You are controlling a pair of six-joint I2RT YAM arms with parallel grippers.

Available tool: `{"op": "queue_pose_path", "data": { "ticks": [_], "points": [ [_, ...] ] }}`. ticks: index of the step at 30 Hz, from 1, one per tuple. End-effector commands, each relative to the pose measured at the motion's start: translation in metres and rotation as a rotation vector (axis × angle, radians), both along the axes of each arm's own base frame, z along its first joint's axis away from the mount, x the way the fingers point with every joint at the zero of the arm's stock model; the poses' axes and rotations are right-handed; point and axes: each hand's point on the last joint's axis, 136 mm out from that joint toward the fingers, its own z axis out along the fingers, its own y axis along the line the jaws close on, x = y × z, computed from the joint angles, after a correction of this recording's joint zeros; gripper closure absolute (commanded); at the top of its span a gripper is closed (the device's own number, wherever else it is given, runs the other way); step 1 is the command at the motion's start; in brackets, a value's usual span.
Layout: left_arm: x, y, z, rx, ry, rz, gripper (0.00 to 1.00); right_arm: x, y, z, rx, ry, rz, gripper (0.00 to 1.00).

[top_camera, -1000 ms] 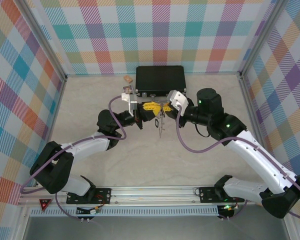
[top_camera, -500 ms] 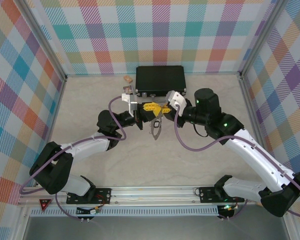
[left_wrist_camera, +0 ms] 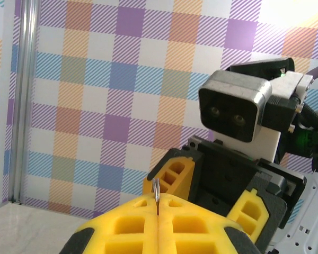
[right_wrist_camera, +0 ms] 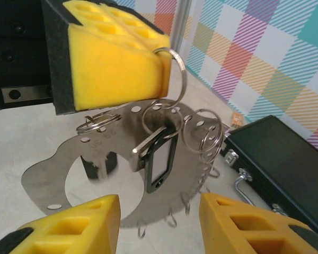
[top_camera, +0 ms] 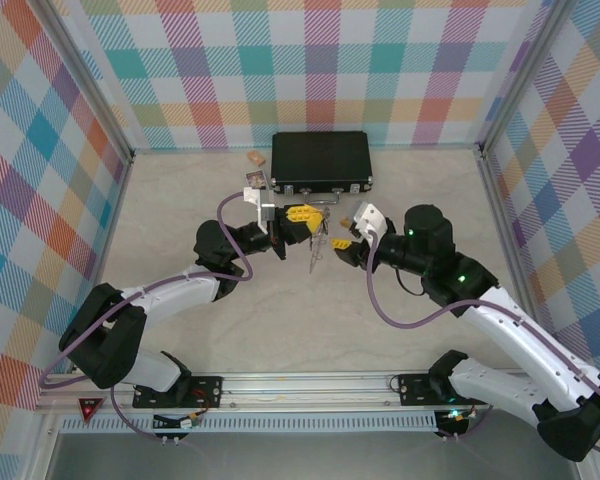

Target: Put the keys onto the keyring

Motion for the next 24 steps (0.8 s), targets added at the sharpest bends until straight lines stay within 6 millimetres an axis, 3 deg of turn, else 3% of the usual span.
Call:
{"op": "queue_pose_path", "data": {
  "ticks": [1, 8, 13, 19, 24],
  "points": [
    [-0.016, 0.006, 0.026, -0.063, -0.065, -0.027, 1.00, -0.005, 0.011, 0.011, 0.079, 0.001, 0.051, 0.57],
    [-0.017, 0.005, 0.028, -0.066, -0.061, -0.035, 1.00, 0.003, 0.016, 0.019, 0.113, -0.026, 0.046, 0.62],
    [-0.018, 0.005, 0.028, -0.066, -0.062, -0.040, 1.00, 0.008, 0.022, 0.015, 0.107, -0.016, 0.053, 0.69],
    [-0.019, 0.004, 0.029, -0.065, -0.061, -0.049, 1.00, 0.009, 0.027, 0.014, 0.115, -0.013, 0.070, 0.71],
    [-0.019, 0.005, 0.028, -0.064, -0.061, -0.047, 1.00, 0.011, 0.026, 0.012, 0.098, -0.018, 0.064, 0.89]
  ]
}}
